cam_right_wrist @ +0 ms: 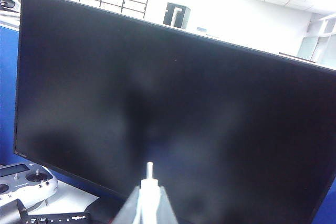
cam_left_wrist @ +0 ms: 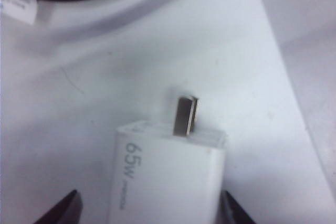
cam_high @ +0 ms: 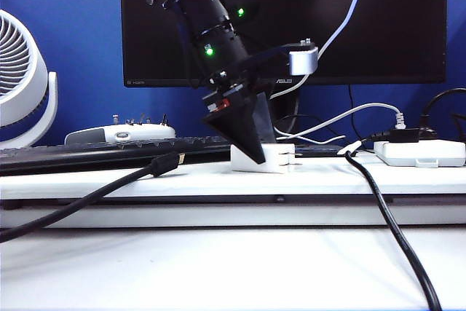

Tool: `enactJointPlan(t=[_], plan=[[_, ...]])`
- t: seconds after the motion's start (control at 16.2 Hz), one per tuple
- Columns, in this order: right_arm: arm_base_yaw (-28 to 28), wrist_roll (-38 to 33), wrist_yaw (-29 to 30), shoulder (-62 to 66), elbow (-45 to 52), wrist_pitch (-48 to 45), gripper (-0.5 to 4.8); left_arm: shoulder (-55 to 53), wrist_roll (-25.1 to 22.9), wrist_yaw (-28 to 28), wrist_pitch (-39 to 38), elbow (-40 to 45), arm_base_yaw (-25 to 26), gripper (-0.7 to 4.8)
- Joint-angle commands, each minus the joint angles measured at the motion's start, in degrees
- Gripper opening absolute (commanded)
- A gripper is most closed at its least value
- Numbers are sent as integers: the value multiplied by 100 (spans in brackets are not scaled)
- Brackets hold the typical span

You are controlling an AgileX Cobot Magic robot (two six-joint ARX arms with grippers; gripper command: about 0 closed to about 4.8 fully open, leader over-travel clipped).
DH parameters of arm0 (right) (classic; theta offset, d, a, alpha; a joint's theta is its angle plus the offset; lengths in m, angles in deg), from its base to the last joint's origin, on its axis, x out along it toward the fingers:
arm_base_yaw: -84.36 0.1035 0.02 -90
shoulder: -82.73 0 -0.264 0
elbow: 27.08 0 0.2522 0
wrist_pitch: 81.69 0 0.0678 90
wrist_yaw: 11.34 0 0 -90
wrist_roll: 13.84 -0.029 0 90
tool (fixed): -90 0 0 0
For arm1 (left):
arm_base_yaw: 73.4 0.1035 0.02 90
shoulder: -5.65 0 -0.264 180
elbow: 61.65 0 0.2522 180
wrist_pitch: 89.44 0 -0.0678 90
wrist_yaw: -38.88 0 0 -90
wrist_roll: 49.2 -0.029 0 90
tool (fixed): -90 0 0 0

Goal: Pick up the Type-C charging cable and the charging base, insert one end of the Type-C charger into the corresponding slot on the base, and finally place the plugged-in charger back on the table.

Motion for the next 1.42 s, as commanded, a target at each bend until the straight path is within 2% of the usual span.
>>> enactJointPlan(t=[0.06,0.31,0.37,0.43,0.55,0.68,0.8,0.92,0.99,1.05,1.11,1.23,1.29,1.42], plan=[[11,-44,17,-20,-26,-74,0,-98,26,24,-50,-9,-15,355],[13,-46,17,-20,-26,-74,0,-205,28,15,-125,-9,-22,344],[13,-46,17,-26,-26,-74,0,-208,28,-9,-109,-9,-28,217],[13,-46,17,-26,-26,-74,0,-205,162,-20,-52,-9,-39,160],[13,-44,15,-26,-26,-74,0,-203,289,-184,-31,-11,-39,142],[11,9,13,-26,-26,-72,0,-61,678,-616,20,-13,-55,142],[7,243,-13,-77,-26,-39,0,208,1340,-1263,243,-13,-42,142],[7,308,-201,-188,-26,369,0,846,2859,-2116,1193,-13,68,142],[7,308,-365,-210,-26,476,0,1095,3447,-2409,1729,-13,131,142],[7,308,-437,-264,-26,511,0,1257,3871,-2592,2140,-13,179,142],[4,334,-560,-293,-26,525,0,1547,4728,-2802,3034,-13,205,142],[4,573,-822,-310,-26,431,0,1849,5770,-3154,3853,-13,343,142],[2,629,-938,-310,-26,164,0,2026,6369,-3436,4070,-13,407,115],[2,629,-890,-297,-26,-275,0,2159,6588,-3519,3810,-13,450,111]])
